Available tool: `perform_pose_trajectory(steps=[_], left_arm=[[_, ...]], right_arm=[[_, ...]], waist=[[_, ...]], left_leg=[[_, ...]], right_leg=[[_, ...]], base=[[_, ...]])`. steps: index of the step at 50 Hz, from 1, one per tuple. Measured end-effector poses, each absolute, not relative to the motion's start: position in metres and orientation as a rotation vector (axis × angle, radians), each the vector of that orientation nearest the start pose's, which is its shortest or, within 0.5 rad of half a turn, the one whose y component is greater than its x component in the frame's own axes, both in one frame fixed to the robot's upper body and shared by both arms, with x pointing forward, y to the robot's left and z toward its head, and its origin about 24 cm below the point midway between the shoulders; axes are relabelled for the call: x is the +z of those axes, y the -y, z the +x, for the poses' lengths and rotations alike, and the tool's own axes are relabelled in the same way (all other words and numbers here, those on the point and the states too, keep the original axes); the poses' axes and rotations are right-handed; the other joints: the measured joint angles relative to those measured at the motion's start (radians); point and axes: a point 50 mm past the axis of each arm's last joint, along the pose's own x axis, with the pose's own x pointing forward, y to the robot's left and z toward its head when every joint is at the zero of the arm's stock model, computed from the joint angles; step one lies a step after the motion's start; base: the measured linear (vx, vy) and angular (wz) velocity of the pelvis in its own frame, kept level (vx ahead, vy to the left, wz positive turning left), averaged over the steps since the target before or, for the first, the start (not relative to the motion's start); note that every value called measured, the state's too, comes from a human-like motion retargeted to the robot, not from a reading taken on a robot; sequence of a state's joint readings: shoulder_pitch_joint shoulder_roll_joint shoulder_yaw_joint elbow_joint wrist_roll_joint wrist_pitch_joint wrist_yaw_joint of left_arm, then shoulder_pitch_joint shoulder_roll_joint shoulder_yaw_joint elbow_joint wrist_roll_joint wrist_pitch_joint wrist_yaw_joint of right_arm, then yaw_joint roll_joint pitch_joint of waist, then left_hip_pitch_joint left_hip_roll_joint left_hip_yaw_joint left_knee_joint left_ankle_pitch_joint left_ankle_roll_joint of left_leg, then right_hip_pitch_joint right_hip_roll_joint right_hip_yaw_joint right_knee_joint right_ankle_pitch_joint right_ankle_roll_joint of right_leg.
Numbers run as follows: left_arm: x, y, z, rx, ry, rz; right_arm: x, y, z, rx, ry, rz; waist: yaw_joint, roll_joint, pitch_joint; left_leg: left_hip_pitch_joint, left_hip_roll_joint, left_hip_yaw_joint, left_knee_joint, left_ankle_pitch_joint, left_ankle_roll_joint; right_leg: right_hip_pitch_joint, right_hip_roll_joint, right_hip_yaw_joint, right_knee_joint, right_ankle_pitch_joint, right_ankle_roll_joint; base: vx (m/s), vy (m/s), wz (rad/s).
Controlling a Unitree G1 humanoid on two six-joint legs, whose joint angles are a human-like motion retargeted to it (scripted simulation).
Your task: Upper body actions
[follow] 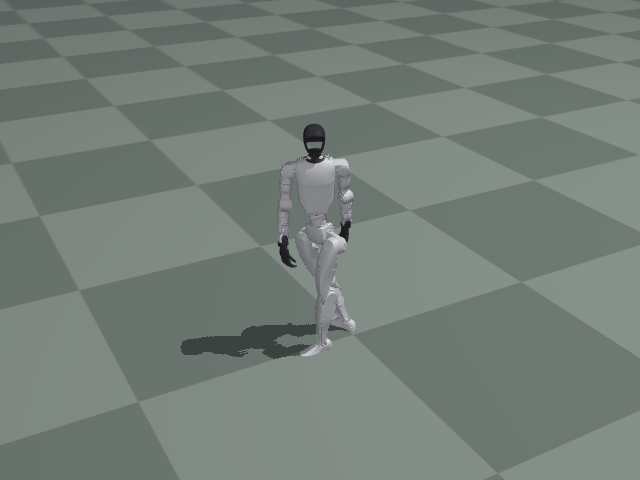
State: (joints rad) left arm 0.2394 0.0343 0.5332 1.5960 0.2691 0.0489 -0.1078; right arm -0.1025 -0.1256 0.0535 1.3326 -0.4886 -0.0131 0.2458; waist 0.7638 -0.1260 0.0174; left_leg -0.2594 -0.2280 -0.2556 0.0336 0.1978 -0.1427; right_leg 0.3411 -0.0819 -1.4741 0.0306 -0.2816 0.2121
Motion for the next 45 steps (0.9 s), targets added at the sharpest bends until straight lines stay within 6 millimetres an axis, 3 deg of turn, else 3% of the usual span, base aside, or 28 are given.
perform_pose_trajectory(steps=[5,13,20,31,38,45], left_arm=[[-0.174,-0.155,-0.081,0.198,-1.761,-0.313],[-0.177,-0.174,-0.057,0.167,-1.683,-0.233],[-0.176,-0.184,-0.059,0.166,-1.700,-0.222],[-0.169,-0.182,-0.088,0.166,-1.807,-0.255],[-0.170,-0.179,-0.086,0.118,-1.798,-0.285],[-0.168,-0.199,-0.086,0.121,-1.773,-0.214]], right_arm=[[-0.171,0.183,0.091,0.536,-1.315,-0.491],[-0.178,0.186,0.042,0.608,-1.521,-0.552],[-0.179,0.189,0.019,0.626,-1.611,-0.563],[-0.178,0.196,0.034,0.583,-1.538,-0.552],[-0.176,0.201,0.047,0.514,-1.487,-0.504],[-0.175,0.206,0.044,0.489,-1.528,-0.502]], waist=[[0.010,0.000,-0.005],[0.000,-0.006,-0.010],[-0.045,0.001,-0.002],[-0.224,0.019,-0.019],[-0.342,0.064,-0.063],[-0.494,0.126,-0.102]], left_leg=[[-0.011,0.002,-0.009,0.004,-0.001,-0.005],[-0.016,0.016,-0.013,0.002,-0.004,0.015],[0.019,0.038,0.009,0.004,-0.033,0.073],[0.120,0.100,0.155,0.021,-0.147,0.162],[0.197,0.163,0.351,0.003,-0.216,0.178],[0.266,0.231,0.570,-0.019,-0.267,0.164]], right_leg=[[-0.008,0.003,-0.006,0.002,-0.001,0.001],[-0.029,0.002,0.014,0.006,0.002,-0.006],[-0.058,-0.020,0.133,0.006,0.019,-0.033],[-0.135,-0.055,0.477,0.004,0.079,-0.098],[-0.234,-0.050,0.743,-0.004,0.151,-0.140],[-0.325,-0.010,0.936,-0.002,0.208,-0.165]], base=[[0.00,0.00,0.00],[0.01,-0.04,-0.17],[0.05,-0.08,-0.90],[0.13,-0.16,-1.52],[0.07,-0.21,-1.95],[-0.06,-0.24,-1.74]])
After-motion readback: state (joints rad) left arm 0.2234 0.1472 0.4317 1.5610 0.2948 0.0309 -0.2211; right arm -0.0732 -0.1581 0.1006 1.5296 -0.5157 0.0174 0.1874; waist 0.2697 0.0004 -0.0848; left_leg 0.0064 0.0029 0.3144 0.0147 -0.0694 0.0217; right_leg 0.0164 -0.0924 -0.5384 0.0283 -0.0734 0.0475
